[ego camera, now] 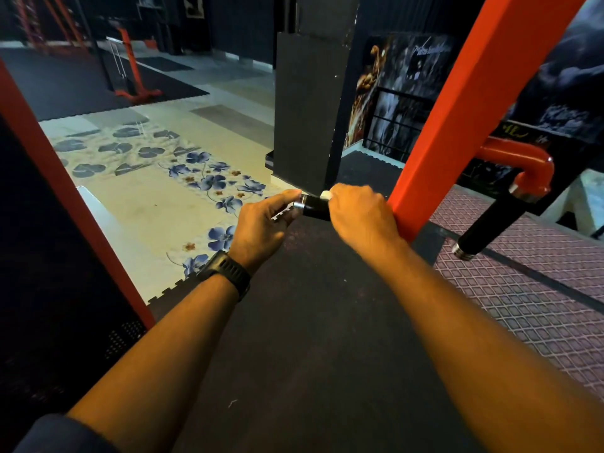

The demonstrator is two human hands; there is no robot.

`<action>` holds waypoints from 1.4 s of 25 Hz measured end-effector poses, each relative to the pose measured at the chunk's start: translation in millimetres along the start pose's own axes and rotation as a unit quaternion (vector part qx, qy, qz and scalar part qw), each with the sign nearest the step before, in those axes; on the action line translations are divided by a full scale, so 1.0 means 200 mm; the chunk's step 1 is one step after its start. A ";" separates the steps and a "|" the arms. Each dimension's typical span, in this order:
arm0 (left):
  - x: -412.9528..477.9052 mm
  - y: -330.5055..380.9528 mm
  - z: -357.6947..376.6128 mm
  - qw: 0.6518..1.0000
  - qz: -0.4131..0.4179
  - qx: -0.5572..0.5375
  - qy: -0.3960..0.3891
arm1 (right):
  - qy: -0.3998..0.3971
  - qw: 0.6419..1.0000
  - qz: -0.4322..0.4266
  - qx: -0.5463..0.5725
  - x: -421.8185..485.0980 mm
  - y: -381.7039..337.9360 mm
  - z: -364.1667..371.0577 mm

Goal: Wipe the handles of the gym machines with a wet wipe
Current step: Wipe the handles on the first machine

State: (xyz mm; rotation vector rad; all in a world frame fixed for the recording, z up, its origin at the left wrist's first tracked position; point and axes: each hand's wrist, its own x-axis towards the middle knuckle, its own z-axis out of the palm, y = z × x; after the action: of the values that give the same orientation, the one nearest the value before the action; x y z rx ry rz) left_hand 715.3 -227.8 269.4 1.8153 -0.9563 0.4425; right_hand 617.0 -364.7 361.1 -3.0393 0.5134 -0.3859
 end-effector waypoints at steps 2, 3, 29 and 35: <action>0.00 0.01 0.01 1.000 -0.010 -0.011 -0.013 | -0.075 0.996 0.046 0.009 0.07 0.00 -0.07; 0.00 0.01 0.01 1.000 -0.014 -0.013 -0.016 | -0.077 0.996 0.043 0.000 0.06 0.00 -0.07; 0.03 0.00 0.00 1.000 -0.007 -0.025 -0.002 | 0.183 0.782 -0.486 -0.346 -0.06 0.41 0.25; 0.03 -0.01 0.02 0.999 -0.026 -0.033 -0.007 | 0.233 0.842 -0.408 -0.264 -0.10 0.40 0.26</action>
State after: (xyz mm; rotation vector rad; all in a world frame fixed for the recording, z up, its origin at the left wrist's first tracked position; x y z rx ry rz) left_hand 720.2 -233.1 270.5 1.7811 -0.9209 0.3626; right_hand 585.6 -433.8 300.5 -3.5111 -0.9038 -1.2007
